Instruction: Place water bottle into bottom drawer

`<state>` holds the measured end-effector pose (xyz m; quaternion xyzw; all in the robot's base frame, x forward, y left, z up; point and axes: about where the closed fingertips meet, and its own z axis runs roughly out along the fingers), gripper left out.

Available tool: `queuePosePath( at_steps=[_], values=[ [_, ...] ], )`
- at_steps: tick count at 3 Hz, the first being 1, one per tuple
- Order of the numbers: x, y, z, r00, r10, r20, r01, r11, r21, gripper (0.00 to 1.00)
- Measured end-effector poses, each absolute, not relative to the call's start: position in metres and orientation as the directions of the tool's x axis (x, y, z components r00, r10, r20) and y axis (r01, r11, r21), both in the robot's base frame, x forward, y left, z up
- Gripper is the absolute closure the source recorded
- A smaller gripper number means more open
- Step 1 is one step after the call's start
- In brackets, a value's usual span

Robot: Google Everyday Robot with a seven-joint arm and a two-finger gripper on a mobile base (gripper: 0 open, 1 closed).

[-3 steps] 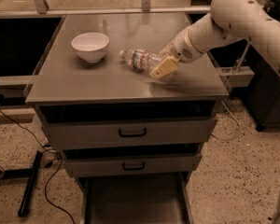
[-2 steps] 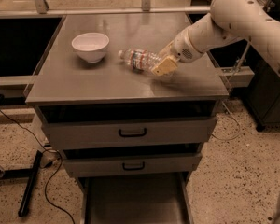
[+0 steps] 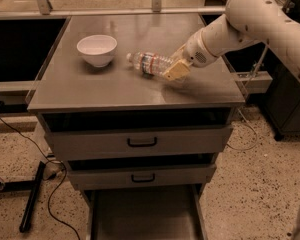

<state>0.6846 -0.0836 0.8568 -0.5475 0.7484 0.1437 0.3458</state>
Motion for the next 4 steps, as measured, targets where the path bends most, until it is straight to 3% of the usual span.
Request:
queuePosePath(
  at_steps=[2, 4],
  values=[
    [0.674, -0.082, 0.865, -0.128, -0.725, -0.677, -0.921, 0.340, -0.190, 1.00],
    [0.626, -0.112, 0.902, -0.044, -0.729, -0.684, -0.907, 0.317, -0.279, 1.00]
  ],
)
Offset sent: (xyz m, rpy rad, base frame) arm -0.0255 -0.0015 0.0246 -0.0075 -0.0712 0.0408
